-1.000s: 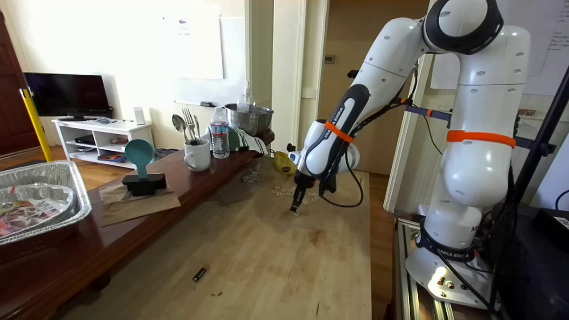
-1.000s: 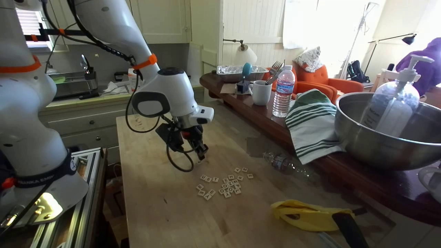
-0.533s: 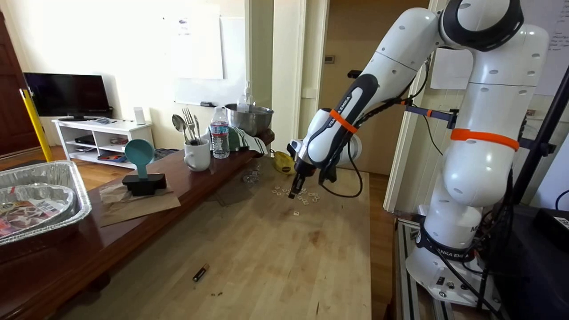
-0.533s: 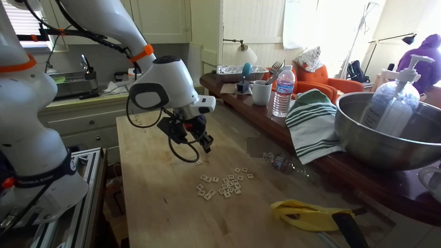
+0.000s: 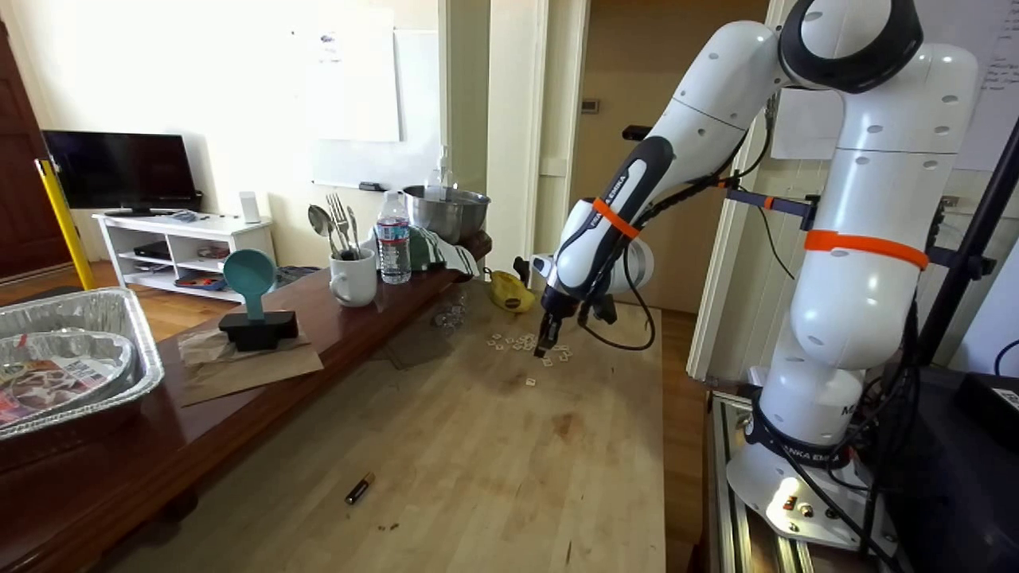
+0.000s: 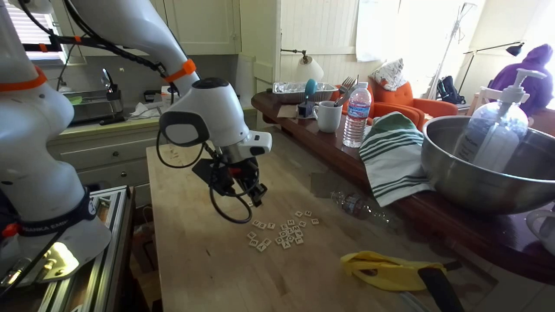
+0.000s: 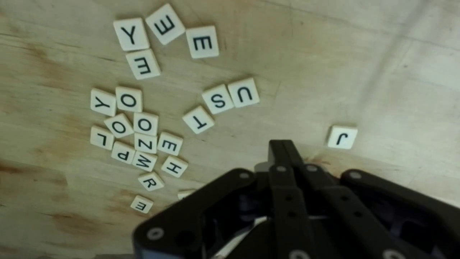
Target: Form a new word using four tiles
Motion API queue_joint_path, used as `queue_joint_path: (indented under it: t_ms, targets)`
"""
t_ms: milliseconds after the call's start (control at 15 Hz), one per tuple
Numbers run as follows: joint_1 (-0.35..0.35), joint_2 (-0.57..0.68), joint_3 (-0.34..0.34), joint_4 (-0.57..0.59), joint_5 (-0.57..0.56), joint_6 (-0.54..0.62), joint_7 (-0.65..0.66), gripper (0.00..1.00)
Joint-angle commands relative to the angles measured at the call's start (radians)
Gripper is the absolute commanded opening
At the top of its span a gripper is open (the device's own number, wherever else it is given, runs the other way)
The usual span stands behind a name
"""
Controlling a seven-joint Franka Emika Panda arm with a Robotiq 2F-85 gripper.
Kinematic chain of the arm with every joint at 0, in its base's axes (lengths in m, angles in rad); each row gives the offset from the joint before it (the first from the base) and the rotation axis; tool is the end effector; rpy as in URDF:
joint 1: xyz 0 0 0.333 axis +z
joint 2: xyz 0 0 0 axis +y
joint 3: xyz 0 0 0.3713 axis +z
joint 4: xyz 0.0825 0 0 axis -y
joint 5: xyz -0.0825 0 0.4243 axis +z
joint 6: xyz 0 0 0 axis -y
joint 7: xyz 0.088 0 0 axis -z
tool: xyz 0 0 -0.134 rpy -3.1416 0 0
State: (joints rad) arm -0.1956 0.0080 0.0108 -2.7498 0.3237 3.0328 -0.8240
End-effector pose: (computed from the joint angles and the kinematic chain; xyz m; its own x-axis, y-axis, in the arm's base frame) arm 0.4267 -0.1034 0.2346 0.9118 0.3188 0.2588 0.3018 -0.9477 0.1041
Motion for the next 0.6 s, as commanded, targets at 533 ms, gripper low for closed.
queue_joint_path:
  t_ms: [533]
  targets:
    - [-0.041, 0.047, -0.037, -0.002, 0.021, -0.007, -0.164, 0.00]
